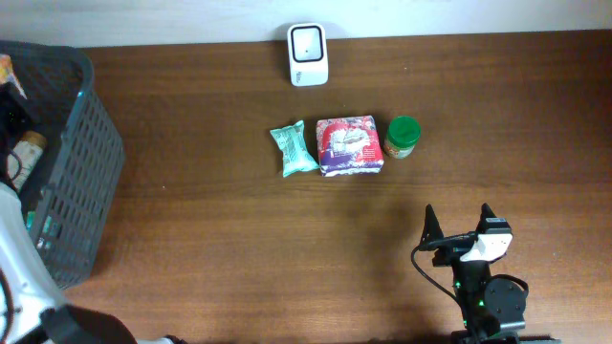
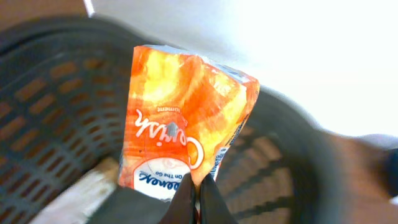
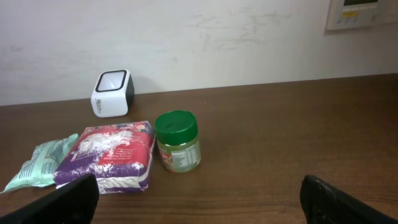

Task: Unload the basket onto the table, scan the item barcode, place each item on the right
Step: 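Place the orange box left of the green wipes pack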

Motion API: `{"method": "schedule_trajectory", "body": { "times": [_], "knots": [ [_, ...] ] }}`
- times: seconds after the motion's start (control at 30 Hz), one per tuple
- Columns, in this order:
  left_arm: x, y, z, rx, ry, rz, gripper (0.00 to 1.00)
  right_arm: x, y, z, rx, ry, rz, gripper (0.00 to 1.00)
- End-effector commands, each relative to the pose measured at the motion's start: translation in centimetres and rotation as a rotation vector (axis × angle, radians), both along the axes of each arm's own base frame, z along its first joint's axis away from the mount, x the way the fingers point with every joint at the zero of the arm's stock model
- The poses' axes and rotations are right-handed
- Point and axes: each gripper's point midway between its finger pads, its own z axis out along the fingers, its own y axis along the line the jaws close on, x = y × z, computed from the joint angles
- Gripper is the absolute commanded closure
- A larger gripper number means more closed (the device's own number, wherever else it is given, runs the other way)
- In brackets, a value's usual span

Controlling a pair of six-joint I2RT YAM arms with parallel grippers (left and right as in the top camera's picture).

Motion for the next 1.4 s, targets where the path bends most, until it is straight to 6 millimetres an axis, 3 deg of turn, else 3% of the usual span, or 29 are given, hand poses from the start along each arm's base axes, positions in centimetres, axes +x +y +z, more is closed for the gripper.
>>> {"method": "schedule_trajectory", "body": {
  "times": [0.0, 0.07, 0.13, 0.2, 0.27, 0.3, 0.33, 0.47, 0.57, 0.7, 0.83, 0.97, 1.03, 1.07, 1.1, 1.13, 1.17, 1.23, 1.3, 1.33, 1.37],
  "knots": [
    [-1.4, -4.1, 6.2, -0.157, -0.172, -0.076, 1.0, 0.0, -0.1, -0.4, 0.002, 0.006, -0.008, 0.01],
    [-2.6, -6.6, 9.0, -0.249, -0.239, -0.128, 1.0, 0.0, -0.1, -0.4, 0.002, 0.006, -0.008, 0.01],
    [-4.2, -8.9, 11.6, -0.232, -0.293, -0.203, 1.0, 0.0, -0.1, -0.4, 0.002, 0.006, -0.008, 0.01],
    [-6.4, -12.7, 14.6, -0.26, -0.35, -0.327, 1.0, 0.0, -0.1, -0.4, 0.002, 0.006, -0.008, 0.01],
    [-6.4, -17.4, 15.0, -0.335, -0.336, -0.425, 1.0, 0.0, -0.1, -0.4, 0.002, 0.006, -0.008, 0.01],
    [-5.4, -20.8, 14.5, -0.313, -0.313, -0.518, 1.0, 0.0, -0.1, -0.4, 0.002, 0.006, -0.008, 0.01],
    [-4.5, -22.6, 13.5, -0.302, -0.28, -0.544, 1.0, 0.0, -0.1, -0.4, 0.002, 0.006, -0.008, 0.01],
    [-2.3, -29.8, 9.2, -0.218, -0.144, -0.67, 1.0, 0.0, -0.1, -0.4, 0.002, 0.006, -0.008, 0.01],
    [-0.9, -33.5, 1.3, -0.153, 0.118, -0.631, 1.0, 0.0, -0.1, -0.4, 0.002, 0.006, -0.008, 0.01],
    [-0.6, -36.2, -7.3, -0.128, 0.392, -0.63, 1.0, 0.0, -0.1, -0.4, 0.002, 0.006, -0.008, 0.01],
    [-0.8, -37.5, -15.2, -0.139, 0.626, -0.635, 1.0, 0.0, -0.1, -0.4, 0.002, 0.006, -0.008, 0.01],
    [0.3, -34.7, -21.9, -0.05, 0.774, -0.448, 1.0, 0.0, -0.1, -0.4, 0.002, 0.006, -0.008, 0.01],
    [0.1, -34.8, -24.2, -0.068, 0.831, -0.429, 1.0, 0.0, -0.1, -0.4, 0.002, 0.006, -0.008, 0.01],
    [-0.1, -35.0, -25.5, -0.085, 0.863, -0.407, 0.94, 0.0, -0.1, -0.4, 0.002, 0.006, -0.008, 0.01],
    [-0.2, -35.1, -26.3, -0.101, 0.881, -0.391, 0.82, 0.0, -0.1, -0.4, 0.002, 0.006, -0.008, 0.01],
    [-0.3, -35.2, -26.6, -0.107, 0.89, -0.389, 0.73, 0.0, -0.1, -0.4, 0.002, 0.006, -0.008, 0.01],
    [-0.3, -35.9, -26.5, -0.141, 0.886, -0.416, 0.54, 0.0, -0.1, -0.4, 0.002, 0.006, -0.008, 0.01],
    [0.5, -37.5, -24.8, -0.208, 0.847, -0.472, 0.4, 0.0, -0.1, -0.4, 0.002, 0.006, -0.008, 0.01],
    [2.0, -37.2, -20.0, -0.213, 0.78, -0.487, 0.37, 0.0, -0.1, -0.4, 0.002, 0.006, -0.008, 0.01],
    [2.8, -36.5, -15.1, -0.192, 0.709, -0.509, 0.35, 0.0, -0.1, -0.4, 0.002, 0.006, -0.008, 0.01],
    [3.0, -35.7, -11.4, -0.189, 0.657, -0.504, 0.34, 0.0, -0.1, -0.4, 0.002, 0.006, -0.008, 0.01]
  ]
}}
